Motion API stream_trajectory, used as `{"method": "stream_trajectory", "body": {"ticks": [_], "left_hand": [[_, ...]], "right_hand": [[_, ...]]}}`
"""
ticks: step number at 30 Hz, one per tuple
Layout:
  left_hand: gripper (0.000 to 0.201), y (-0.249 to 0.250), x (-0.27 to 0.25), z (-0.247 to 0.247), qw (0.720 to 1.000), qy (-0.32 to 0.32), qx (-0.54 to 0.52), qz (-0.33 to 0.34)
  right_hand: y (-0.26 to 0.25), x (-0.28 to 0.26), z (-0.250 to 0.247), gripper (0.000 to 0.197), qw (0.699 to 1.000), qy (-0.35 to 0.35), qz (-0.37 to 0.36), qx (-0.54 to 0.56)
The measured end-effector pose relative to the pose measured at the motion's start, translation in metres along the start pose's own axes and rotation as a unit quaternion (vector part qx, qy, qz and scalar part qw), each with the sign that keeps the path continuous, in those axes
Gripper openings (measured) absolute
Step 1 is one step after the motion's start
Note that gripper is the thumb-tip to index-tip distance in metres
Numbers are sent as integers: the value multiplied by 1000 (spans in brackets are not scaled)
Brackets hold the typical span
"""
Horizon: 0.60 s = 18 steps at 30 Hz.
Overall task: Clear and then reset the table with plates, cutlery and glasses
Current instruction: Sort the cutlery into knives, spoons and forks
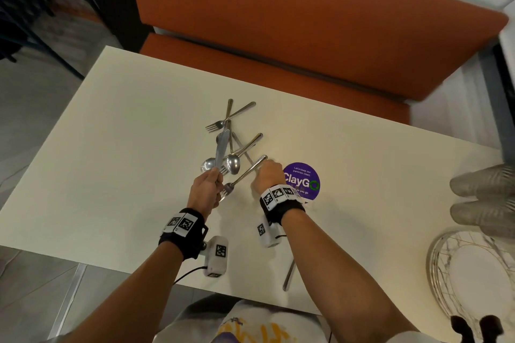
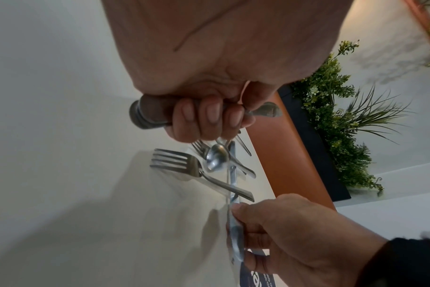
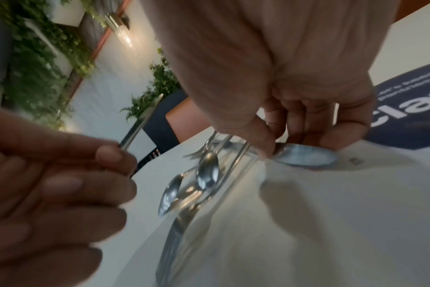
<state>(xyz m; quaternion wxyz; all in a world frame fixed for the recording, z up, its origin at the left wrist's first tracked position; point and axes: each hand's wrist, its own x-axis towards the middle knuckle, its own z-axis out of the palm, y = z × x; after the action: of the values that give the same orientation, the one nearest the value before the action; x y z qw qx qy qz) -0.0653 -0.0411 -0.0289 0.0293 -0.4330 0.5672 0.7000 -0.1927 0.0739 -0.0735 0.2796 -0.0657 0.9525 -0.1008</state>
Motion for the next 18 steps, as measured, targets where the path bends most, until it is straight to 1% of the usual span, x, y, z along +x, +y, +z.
{"method": "stream_trajectory", "body": {"ticks": [4,6,8,10,12,13,16,18], "left_hand": [[32,6,-1,5,1000,-6,-4,0],[32,9,-1,8,1000,-9,-6,-3],[30,10,0,12,1000,-16,-2,-2],[27,12,2,17,1000,-24,3,0],[27,13,1,23,999,-32,13,-1],[28,14,1,26,999,-38,18,-2],[29,17,-1,38,997,-53,48,2],[27,18,-3,45,996,-63,67,3]], "right_hand": [[19,1,-21,28,996,-42,17,71],[32,-2,-34,19,992,-40,4,120],[46,-6,-48,15,985,-45,-19,163],[57,-13,-64,21,982,-72,-48,171],[69,-21,-79,27,974,-94,-59,197],[74,-26,-86,26,969,-101,-63,217],[88,-44,-106,12,941,-119,-86,304],[94,-56,-118,31,920,-131,-106,354]]}}
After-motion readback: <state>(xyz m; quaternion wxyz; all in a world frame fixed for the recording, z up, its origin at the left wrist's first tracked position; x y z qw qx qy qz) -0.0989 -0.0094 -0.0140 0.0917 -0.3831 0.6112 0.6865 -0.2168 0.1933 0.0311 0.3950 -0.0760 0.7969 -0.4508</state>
